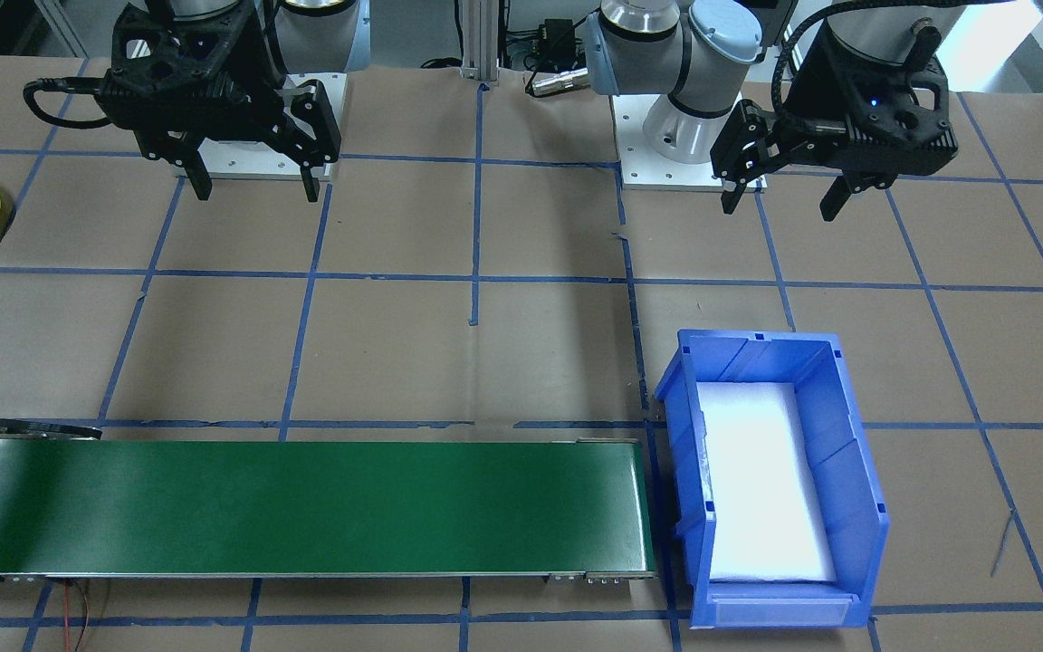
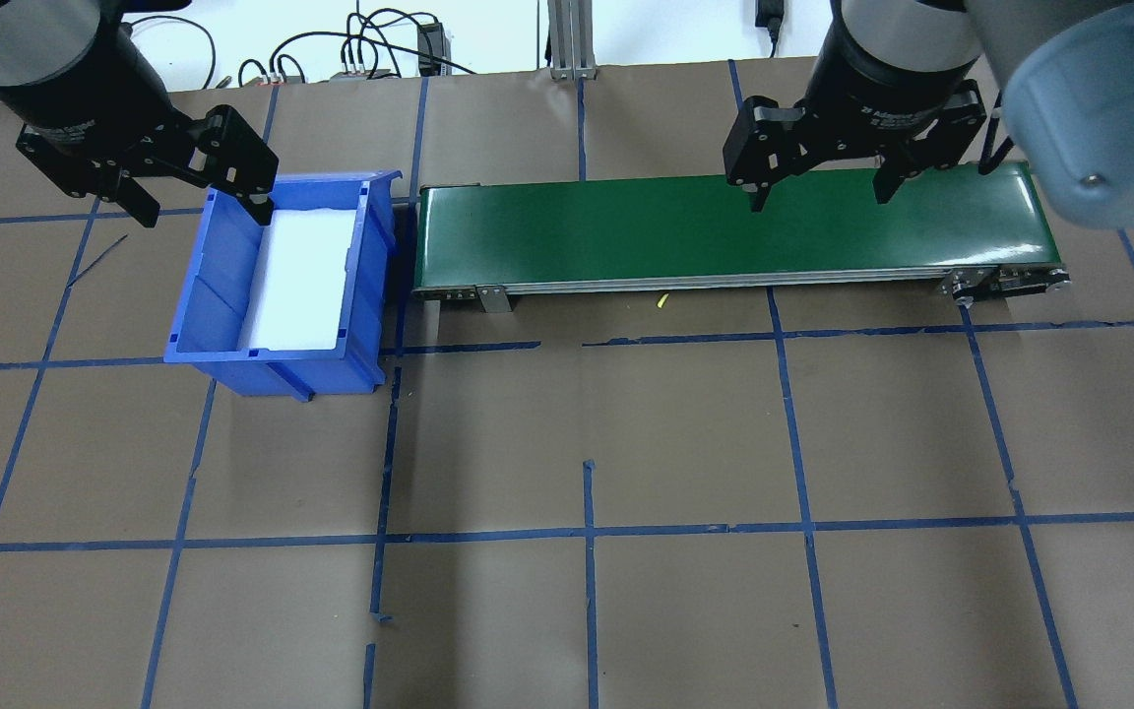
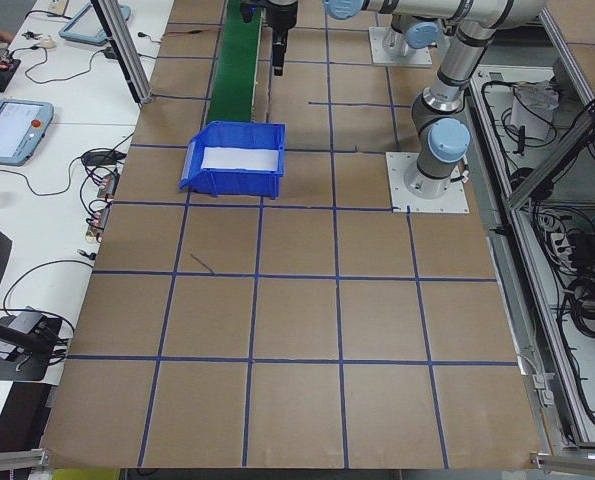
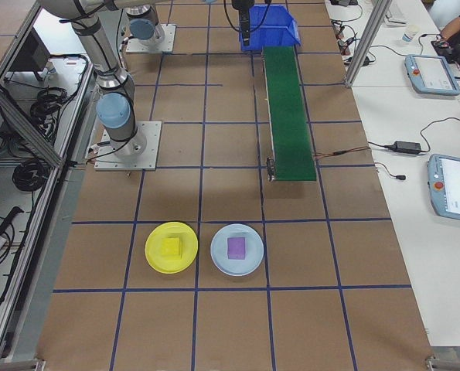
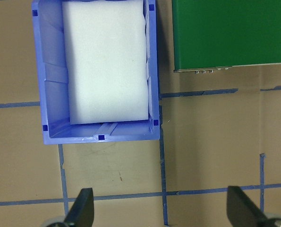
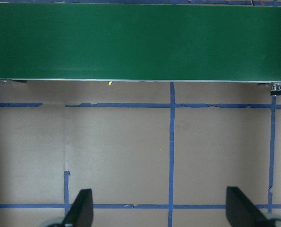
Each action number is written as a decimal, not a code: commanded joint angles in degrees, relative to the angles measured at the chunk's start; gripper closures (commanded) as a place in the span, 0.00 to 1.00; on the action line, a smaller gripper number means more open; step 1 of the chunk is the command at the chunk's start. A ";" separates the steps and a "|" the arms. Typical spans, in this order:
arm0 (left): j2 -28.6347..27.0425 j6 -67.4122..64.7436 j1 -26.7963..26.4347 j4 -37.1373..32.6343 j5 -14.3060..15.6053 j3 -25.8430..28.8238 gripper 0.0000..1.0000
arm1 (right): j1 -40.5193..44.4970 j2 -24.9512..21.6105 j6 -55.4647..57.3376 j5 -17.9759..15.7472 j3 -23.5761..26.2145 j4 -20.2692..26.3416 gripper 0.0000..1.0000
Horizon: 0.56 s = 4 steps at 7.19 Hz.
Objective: Move block left to right into plate
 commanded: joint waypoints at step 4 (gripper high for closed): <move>0.00 -0.26 -0.35 0.00 -0.24 -0.35 0.00 | -3.85 0.62 0.30 0.96 -2.95 10.35 0.00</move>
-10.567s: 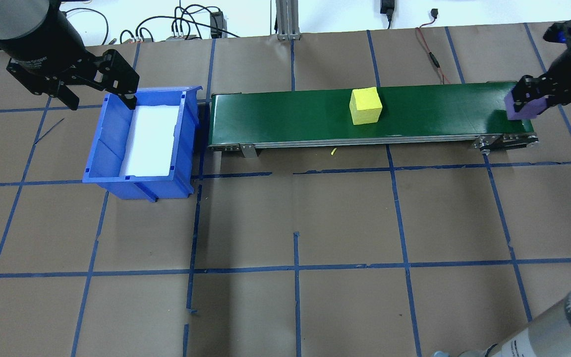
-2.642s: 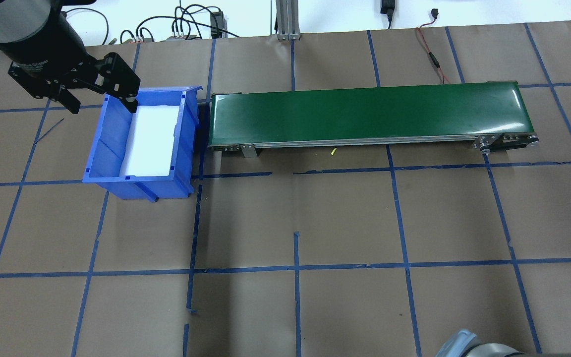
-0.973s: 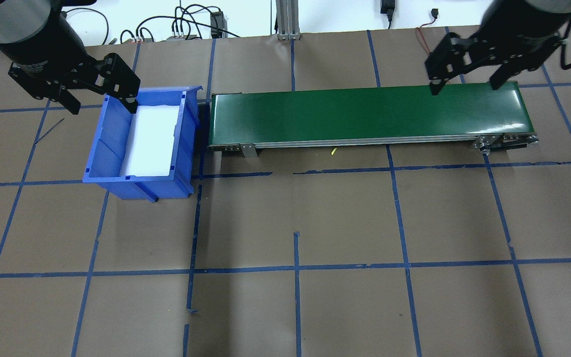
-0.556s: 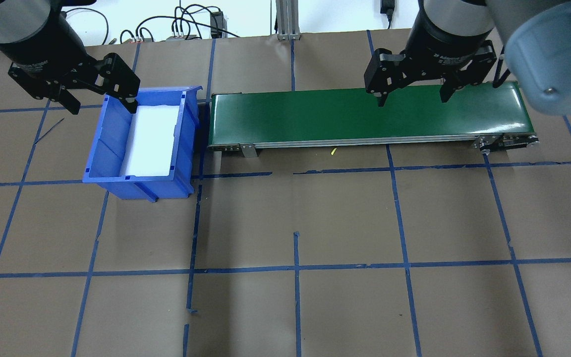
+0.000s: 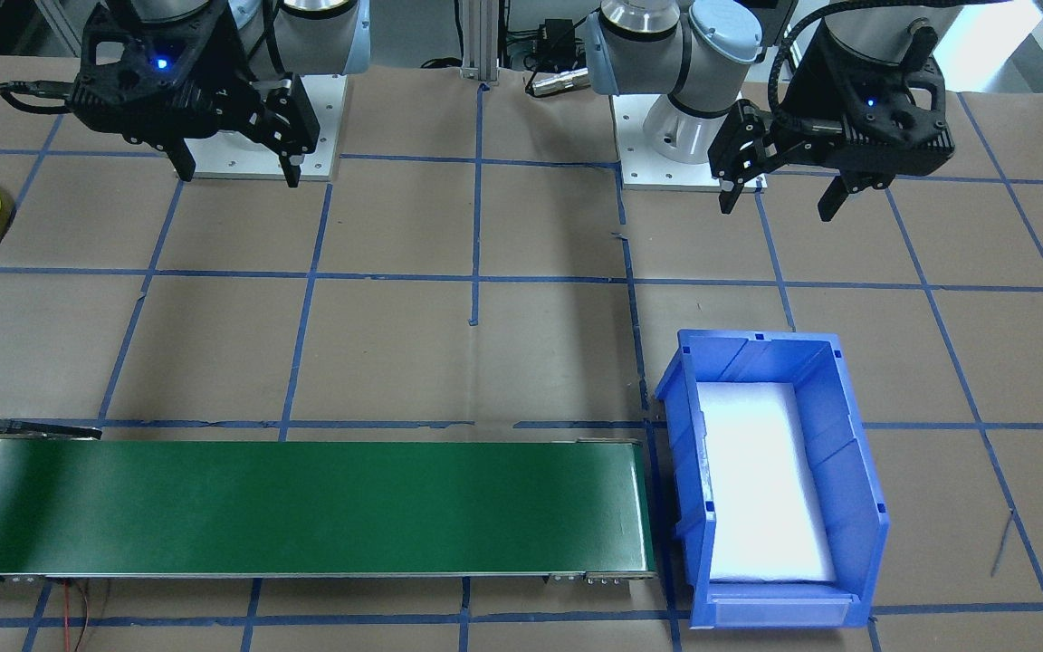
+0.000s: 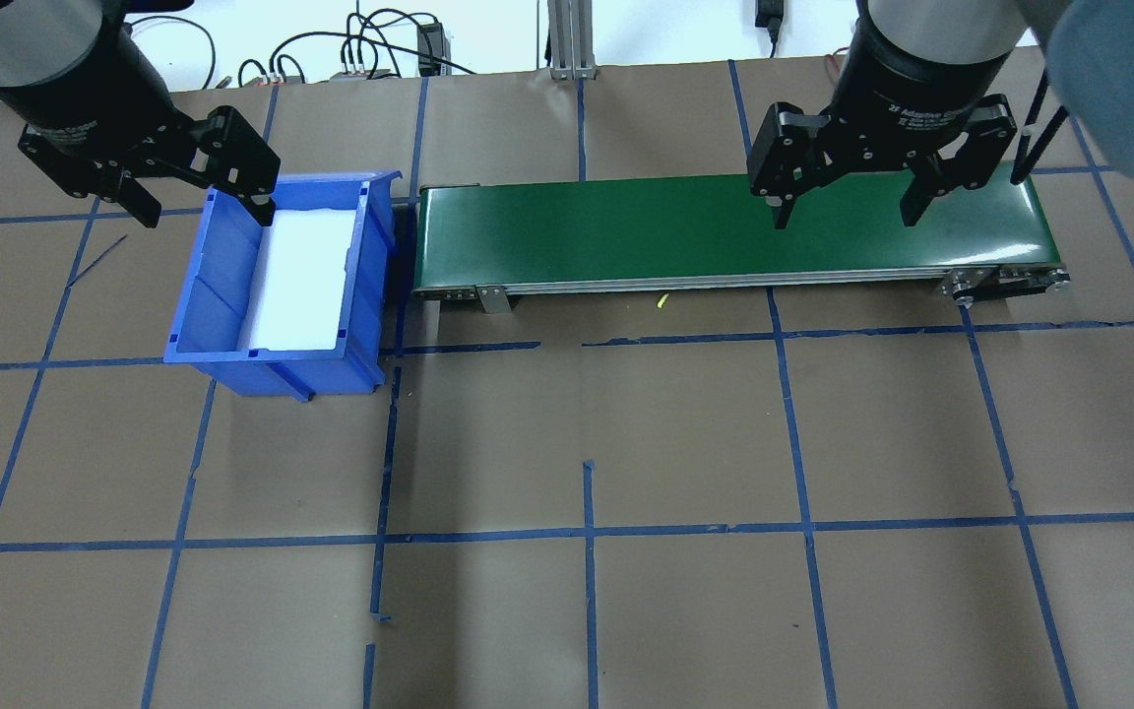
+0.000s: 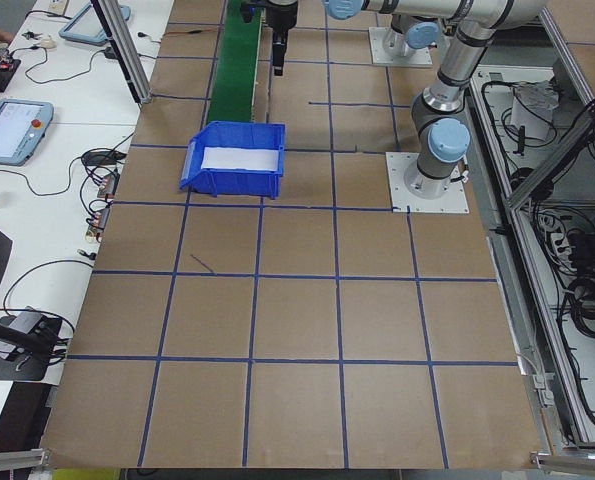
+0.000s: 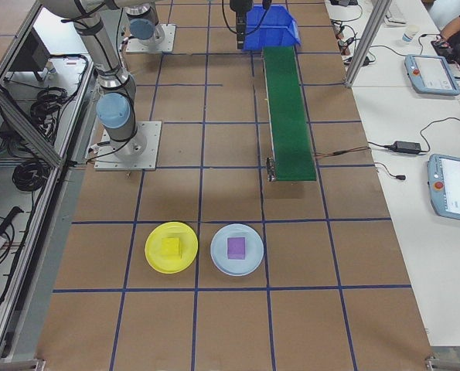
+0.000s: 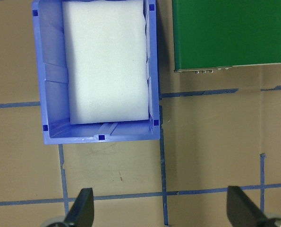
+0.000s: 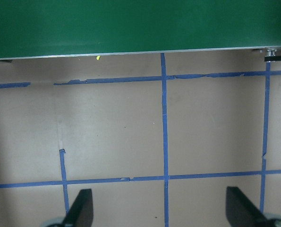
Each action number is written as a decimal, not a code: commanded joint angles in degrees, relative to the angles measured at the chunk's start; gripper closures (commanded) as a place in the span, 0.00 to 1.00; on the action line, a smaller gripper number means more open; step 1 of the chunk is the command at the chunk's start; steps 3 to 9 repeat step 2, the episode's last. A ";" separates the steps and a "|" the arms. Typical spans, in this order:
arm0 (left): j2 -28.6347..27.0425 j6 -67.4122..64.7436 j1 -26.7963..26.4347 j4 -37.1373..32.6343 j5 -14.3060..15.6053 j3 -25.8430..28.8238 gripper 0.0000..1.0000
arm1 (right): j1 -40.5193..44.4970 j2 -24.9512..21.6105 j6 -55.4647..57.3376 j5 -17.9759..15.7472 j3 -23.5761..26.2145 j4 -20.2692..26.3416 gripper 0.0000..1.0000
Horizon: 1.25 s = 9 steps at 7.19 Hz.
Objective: Move block left to right into plate
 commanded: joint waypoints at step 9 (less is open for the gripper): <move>0.18 -0.37 0.18 0.00 0.57 -0.51 0.00 | -0.91 0.11 -0.10 1.84 0.05 0.98 0.00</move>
